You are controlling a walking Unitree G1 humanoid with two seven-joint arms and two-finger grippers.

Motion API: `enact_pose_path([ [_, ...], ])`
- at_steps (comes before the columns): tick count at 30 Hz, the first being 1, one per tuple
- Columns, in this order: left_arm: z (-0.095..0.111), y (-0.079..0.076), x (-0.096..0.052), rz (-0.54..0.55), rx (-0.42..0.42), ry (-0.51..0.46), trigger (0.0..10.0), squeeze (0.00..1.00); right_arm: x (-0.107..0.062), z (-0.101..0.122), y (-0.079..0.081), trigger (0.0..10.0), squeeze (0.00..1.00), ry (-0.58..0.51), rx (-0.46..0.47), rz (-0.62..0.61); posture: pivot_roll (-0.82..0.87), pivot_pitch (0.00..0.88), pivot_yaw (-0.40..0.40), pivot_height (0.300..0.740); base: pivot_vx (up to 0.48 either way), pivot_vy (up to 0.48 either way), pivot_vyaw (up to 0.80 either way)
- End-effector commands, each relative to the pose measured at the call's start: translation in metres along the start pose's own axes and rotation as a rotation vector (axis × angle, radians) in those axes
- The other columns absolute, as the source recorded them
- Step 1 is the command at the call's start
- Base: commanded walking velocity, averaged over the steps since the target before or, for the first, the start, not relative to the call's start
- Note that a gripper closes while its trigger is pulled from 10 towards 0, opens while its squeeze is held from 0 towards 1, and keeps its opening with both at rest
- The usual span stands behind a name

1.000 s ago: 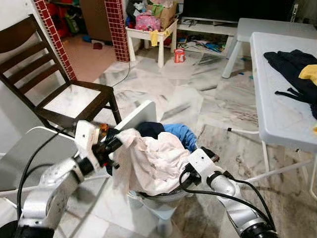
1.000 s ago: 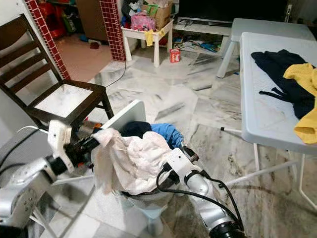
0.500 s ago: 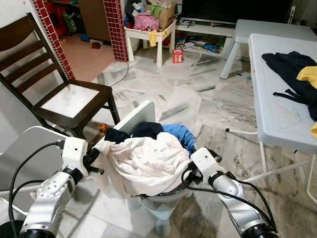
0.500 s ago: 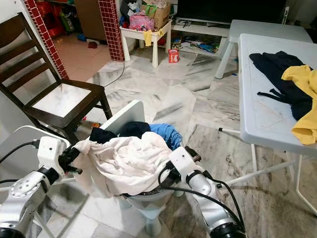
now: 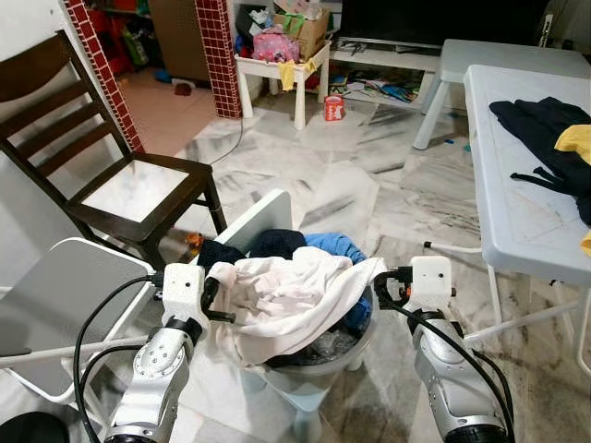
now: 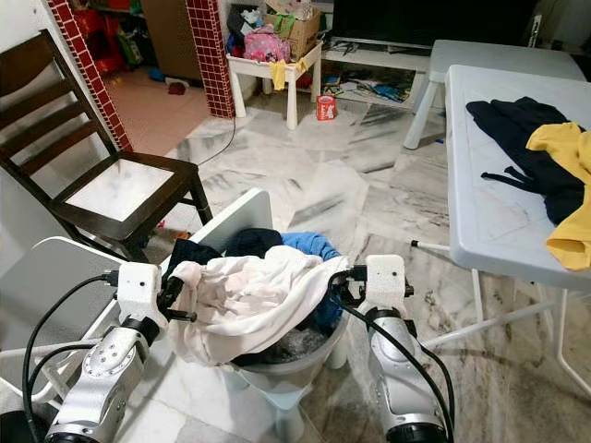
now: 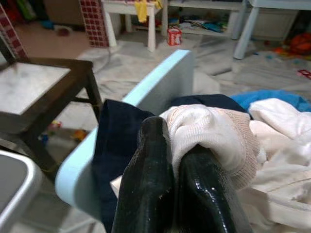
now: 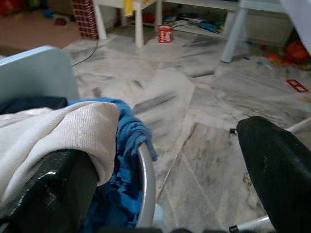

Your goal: Hang hanger

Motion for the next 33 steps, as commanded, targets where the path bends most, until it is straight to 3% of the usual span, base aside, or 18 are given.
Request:
enact_pose_path([
  [1, 0.014, -0.012, 0.005, -0.031, 0.050, -0.055, 10.0, 0.00, -0.002, 0.002, -0.011, 10.0, 0.00, -0.011, 0.040, -0.065, -0.13, 0.000, 0.078, 0.740, 0.000, 0.000, 0.00],
  [3, 0.015, -0.019, 0.006, -0.061, 0.067, -0.056, 10.0, 0.00, -0.005, 0.000, -0.017, 10.0, 0.00, -0.005, 0.049, -0.094, -0.13, 0.000, 0.088, 0.740, 0.000, 0.000, 0.00],
  [8, 0.013, -0.018, 0.005, -0.061, 0.073, -0.044, 10.0, 0.00, -0.008, -0.005, -0.021, 10.0, 0.00, 0.010, 0.052, -0.116, -0.13, 0.000, 0.096, 0.740, 0.000, 0.000, 0.00],
  [12, 0.009, -0.015, 0.005, -0.062, 0.062, -0.029, 10.0, 0.00, -0.008, -0.010, -0.020, 10.0, 0.00, 0.028, 0.053, -0.110, -0.13, 0.000, 0.097, 0.740, 0.000, 0.000, -0.80],
  [15, 0.010, -0.020, 0.006, -0.101, 0.043, -0.033, 10.0, 0.00, -0.003, -0.005, -0.013, 10.0, 0.00, 0.015, 0.016, -0.077, -0.13, 0.000, 0.092, 0.740, 0.000, 0.000, -0.80],
  [25, 0.011, -0.026, 0.006, -0.136, -0.019, -0.049, 10.0, 0.00, 0.006, 0.004, -0.014, 10.0, 0.00, -0.006, -0.024, -0.048, -0.12, 0.000, 0.064, 0.740, 0.000, 0.000, -0.76],
  [33, 0.009, -0.029, 0.003, -0.142, -0.048, -0.049, 10.0, 0.00, 0.011, 0.009, -0.012, 10.0, 0.00, -0.015, -0.039, -0.035, -0.12, 0.000, 0.054, 0.740, 0.000, -0.094, 0.00],
])
Point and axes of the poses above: a point about 5 cm out from each wrist's last joint towards the gripper, its own x axis pointing out of the wrist towards the gripper, its own z axis along the axis of the wrist's last joint, y = z × x, the point moved 4 cm from there along x, pointing out of the wrist towards the gripper, and after that the axes turned 10 degrees about -x, right-handed, at the moved point
